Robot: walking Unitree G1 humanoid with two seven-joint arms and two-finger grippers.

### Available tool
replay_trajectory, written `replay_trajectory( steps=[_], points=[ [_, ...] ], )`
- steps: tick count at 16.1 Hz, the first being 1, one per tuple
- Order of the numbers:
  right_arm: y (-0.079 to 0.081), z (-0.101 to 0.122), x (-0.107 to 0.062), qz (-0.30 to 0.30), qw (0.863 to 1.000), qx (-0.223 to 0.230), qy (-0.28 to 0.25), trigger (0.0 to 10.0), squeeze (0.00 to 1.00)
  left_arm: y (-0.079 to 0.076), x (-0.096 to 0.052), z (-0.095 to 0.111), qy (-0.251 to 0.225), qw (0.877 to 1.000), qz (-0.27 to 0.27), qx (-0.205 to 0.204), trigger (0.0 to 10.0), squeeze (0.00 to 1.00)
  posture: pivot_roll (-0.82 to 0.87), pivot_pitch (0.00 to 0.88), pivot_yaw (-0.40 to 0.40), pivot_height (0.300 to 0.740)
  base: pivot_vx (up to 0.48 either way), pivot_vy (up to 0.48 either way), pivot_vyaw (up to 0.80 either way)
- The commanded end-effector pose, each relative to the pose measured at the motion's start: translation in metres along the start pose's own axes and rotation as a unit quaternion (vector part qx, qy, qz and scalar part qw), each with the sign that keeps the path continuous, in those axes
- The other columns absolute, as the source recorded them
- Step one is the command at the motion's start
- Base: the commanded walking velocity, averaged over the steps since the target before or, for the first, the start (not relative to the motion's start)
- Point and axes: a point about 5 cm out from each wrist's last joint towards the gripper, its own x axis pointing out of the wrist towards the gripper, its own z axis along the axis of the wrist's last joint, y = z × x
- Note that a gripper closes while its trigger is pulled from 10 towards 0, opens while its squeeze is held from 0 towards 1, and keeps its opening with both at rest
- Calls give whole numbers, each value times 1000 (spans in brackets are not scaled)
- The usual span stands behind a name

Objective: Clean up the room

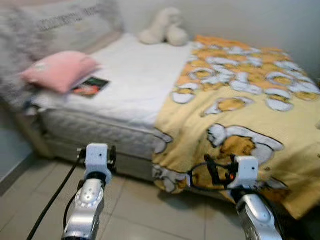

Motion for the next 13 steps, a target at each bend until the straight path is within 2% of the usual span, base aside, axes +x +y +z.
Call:
replay_trajectory(
  steps=[1,4,7,10,11,12,13],
  points=[
    [-2,0,0,2,1000,-1,-2,10000,0,-2,3,6,-4,1000,-4,13,10000,0,80,0,18,740,0,0,456],
    [0,0,3,2,1000,9,-4,10000,0,2,6,1,25,999,28,-10,10000,0,71,0,21,740,0,-465,458],
    [-2,1,5,6,1000,10,-5,10000,0,0,7,3,18,1000,19,-6,10000,0,70,0,22,740,0,-440,456],
    [-5,3,4,4,1000,6,-6,10000,0,-6,6,-2,31,999,3,-10,10000,0,58,0,14,740,0,-442,456],
    [-7,3,3,4,1000,4,-6,10000,0,-9,5,-4,36,998,-4,-42,10000,0,54,0,11,740,0,0,456],
    [-9,3,2,4,1000,3,-5,10000,0,-11,5,-1,26,999,-7,-17,10000,0,53,0,7,740,0,0,456],
    [-9,3,2,5,1000,1,-3,10000,0,-14,6,3,14,1000,-11,-15,10000,0,52,0,6,740,0,0,463]
  ],
)
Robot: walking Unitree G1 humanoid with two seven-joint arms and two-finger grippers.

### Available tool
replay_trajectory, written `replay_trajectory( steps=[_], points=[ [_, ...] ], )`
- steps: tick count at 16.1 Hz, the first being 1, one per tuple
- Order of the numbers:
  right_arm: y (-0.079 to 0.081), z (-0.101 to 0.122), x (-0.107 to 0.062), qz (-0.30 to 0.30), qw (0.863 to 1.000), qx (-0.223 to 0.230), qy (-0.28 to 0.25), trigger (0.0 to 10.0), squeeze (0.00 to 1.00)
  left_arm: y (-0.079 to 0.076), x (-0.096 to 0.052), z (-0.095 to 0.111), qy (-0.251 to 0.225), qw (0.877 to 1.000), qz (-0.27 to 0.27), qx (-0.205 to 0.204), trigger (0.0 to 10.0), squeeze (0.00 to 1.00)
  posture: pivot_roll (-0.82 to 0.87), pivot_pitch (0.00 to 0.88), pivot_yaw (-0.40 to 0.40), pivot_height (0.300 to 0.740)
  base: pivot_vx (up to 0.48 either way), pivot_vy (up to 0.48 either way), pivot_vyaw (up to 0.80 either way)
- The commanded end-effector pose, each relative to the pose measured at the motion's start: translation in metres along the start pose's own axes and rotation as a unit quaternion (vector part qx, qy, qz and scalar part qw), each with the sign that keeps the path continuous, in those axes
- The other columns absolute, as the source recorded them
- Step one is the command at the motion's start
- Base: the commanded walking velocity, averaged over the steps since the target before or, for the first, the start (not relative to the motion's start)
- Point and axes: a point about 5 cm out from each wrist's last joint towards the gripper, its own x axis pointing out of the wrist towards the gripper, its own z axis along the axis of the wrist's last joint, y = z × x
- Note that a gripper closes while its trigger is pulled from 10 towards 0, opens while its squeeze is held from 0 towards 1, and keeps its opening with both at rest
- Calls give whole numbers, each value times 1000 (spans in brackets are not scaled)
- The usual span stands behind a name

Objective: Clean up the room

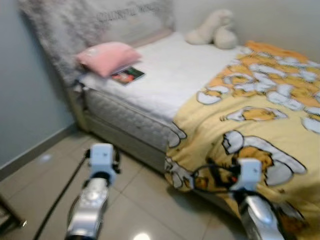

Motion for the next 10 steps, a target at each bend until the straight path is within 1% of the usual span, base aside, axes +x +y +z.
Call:
replay_trajectory(
  steps=[1,2,3,4,5,8,10],
  points=[
    [-5,1,-2,-4,1000,-6,0,10000,0,-10,3,10,-24,1000,-14,9,10000,0,53,0,3,740,0,0,456],
    [-4,1,0,0,1000,-12,1,10000,0,-12,3,15,-39,999,-18,0,10000,0,53,0,4,740,480,0,463],
    [-3,1,0,3,1000,-16,1,10000,0,-11,4,16,-39,999,-12,-11,10000,0,53,0,4,740,480,0,463],
    [-3,2,2,4,1000,-21,0,10000,0,-6,9,17,-29,999,9,-38,10000,0,54,0,4,740,480,0,456],
    [-3,2,3,3,1000,-19,0,10000,0,-5,11,18,-30,999,12,-44,10000,0,56,0,5,740,480,0,456],
    [1,2,6,5,1000,-3,-6,10000,0,-8,11,18,-31,998,9,-45,10000,0,58,0,8,740,480,0,456],
    [-1,0,7,-13,1000,-3,3,10000,0,-9,10,16,-29,999,7,-45,10000,0,59,0,9,740,480,0,0]
  ],
)
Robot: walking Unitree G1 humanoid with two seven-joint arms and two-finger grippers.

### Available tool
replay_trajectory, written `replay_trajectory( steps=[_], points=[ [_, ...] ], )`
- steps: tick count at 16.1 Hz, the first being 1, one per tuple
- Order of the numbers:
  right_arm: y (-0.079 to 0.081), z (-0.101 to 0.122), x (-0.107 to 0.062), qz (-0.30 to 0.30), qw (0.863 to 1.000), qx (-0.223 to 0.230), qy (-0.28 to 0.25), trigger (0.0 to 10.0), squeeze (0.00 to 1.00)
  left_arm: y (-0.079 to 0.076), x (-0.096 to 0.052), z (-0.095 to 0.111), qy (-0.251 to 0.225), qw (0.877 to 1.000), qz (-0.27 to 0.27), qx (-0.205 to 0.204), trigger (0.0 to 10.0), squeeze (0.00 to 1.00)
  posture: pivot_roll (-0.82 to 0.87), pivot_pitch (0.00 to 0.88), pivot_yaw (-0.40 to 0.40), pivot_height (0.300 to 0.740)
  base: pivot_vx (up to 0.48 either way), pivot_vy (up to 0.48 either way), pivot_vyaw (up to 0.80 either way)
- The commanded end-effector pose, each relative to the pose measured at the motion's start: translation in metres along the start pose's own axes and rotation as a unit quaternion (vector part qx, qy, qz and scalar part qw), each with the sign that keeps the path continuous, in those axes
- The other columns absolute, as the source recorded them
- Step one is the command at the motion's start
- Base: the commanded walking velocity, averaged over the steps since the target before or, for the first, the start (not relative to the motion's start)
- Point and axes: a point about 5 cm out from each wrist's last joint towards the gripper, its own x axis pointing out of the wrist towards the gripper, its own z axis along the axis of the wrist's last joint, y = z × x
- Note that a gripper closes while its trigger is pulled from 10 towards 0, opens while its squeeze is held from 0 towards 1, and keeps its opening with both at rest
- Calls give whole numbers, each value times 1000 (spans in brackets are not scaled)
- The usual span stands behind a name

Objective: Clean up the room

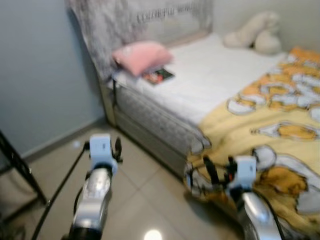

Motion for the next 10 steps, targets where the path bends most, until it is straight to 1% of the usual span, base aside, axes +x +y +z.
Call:
replay_trajectory(
  steps=[1,3,4,5,6,7,8,9,10],
  points=[
    [-6,1,-2,-10,1000,-6,-2,10000,0,-5,1,0,3,1000,-7,0,10000,0,60,0,11,740,480,0,494],
    [-6,1,-3,-8,1000,-10,-3,10000,0,-5,0,-1,-1,1000,-16,13,10000,0,61,0,12,740,480,0,600],
    [-7,3,-4,-11,1000,-7,-11,10000,0,-2,-2,0,-10,1000,-15,23,10000,0,61,0,13,740,480,0,563],
    [-9,6,-5,-16,1000,-1,-23,10000,0,4,-6,1,-28,999,-15,35,10000,0,59,0,13,740,480,0,556],
    [-14,11,-12,-22,999,0,-36,10000,0,14,-21,3,-58,996,-30,63,10000,0,60,0,11,740,480,0,538],
    [-15,11,-13,-22,999,0,-37,10000,0,15,-23,3,-60,995,-33,66,10000,0,60,0,11,740,480,0,519],
    [-20,5,-20,-18,1000,-9,-21,10000,0,17,-35,-3,-45,996,-46,61,10000,0,60,0,6,740,480,0,525],
    [-26,-1,-25,-22,1000,-8,-4,10000,0,14,-40,-6,-38,996,-56,55,10000,0,64,0,3,740,480,0,525],
    [-27,-4,-25,-23,1000,-3,1,10000,0,8,-38,-6,-33,997,-63,40,10000,0,69,0,-2,740,480,0,519]
  ],
)
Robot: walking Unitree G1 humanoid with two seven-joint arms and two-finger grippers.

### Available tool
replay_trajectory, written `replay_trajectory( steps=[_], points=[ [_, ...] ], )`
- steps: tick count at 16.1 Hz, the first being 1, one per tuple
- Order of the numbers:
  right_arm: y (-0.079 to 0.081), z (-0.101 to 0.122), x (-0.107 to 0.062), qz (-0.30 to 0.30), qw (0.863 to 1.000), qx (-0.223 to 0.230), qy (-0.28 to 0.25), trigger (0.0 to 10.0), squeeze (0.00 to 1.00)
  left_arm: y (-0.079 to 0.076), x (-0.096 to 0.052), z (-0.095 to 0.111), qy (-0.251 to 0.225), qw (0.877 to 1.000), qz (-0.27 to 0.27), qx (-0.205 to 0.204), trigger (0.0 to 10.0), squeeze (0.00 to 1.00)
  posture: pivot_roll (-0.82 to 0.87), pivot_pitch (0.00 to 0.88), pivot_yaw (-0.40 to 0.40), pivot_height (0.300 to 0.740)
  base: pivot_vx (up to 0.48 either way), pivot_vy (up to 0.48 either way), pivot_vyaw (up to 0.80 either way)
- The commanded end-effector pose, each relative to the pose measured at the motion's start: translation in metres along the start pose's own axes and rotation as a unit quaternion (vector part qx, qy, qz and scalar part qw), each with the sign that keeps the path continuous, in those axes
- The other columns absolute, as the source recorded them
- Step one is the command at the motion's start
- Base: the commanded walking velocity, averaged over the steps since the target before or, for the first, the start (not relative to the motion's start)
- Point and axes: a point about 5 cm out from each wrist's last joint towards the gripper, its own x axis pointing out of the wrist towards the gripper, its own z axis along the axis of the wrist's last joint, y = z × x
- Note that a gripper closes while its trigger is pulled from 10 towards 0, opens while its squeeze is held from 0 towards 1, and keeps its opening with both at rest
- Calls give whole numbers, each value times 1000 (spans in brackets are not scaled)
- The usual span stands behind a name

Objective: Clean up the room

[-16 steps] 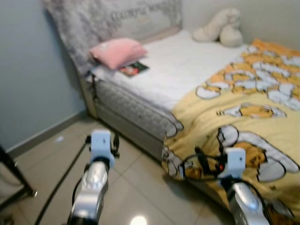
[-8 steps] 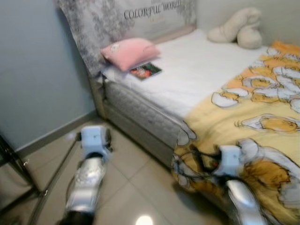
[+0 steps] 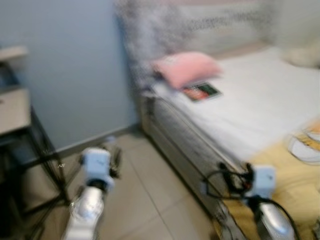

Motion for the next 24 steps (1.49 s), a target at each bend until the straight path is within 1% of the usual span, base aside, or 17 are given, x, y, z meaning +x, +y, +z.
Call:
replay_trajectory(
  steps=[1,2,3,4,5,7,9,10,11,15,17,20,21,22,23,24],
  points=[
    [11,5,8,22,1000,14,-10,10000,0,4,6,9,-13,1000,3,5,10000,0,70,0,-4,740,480,0,519],
    [14,6,10,27,999,13,-11,10000,0,2,7,10,-15,1000,3,6,10000,0,73,0,-7,740,480,0,513],
    [19,7,13,41,999,12,-11,10000,0,0,11,8,5,1000,23,-20,10000,0,81,0,-8,740,480,0,513],
    [21,7,14,43,999,12,-11,10000,0,1,12,6,17,999,36,-32,10000,0,81,0,-8,740,480,0,513],
    [22,7,15,45,999,14,-11,10000,0,1,13,7,19,999,37,-35,10000,0,84,0,-8,740,480,0,506],
    [26,5,16,50,999,16,-10,10000,0,1,14,9,13,999,26,-24,10000,0,91,0,-4,740,480,0,503],
    [28,3,17,54,998,20,-8,10000,0,3,20,13,7,1000,27,-12,10000,0,96,0,-2,740,480,0,491],
    [29,2,18,56,998,19,-7,10000,0,2,22,13,13,1000,21,-14,10000,0,97,0,0,740,435,0,469],
    [32,2,18,68,998,10,-5,10000,0,1,22,15,9,1000,19,0,10000,0,97,0,5,740,281,0,463],
    [34,-1,18,70,997,12,0,10000,0,1,20,16,6,1000,21,-5,10000,0,99,0,7,740,435,0,459],
    [35,-1,19,70,997,12,-2,10000,0,2,21,15,9,1000,27,1,10000,0,100,0,7,740,480,0,463],
    [31,-1,20,48,999,10,-2,10000,0,6,21,14,9,1000,27,2,10000,0,109,0,6,740,0,0,0],
    [28,1,14,44,999,7,-14,10000,0,9,17,15,2,1000,24,6,10000,0,113,0,6,740,0,0,0],
    [26,1,4,50,999,-8,-18,10000,0,11,11,19,-12,1000,15,10,10000,0,114,0,5,740,0,0,0],
    [21,0,-9,51,998,-25,-21,10000,0,10,1,23,-30,999,-7,10,10000,0,115,0,1,740,0,0,0],
    [15,-2,-23,44,997,-52,-22,10000,0,16,-11,24,-20,999,24,9,10000,0,112,0,-2,740,0,0,0]
  ],
)
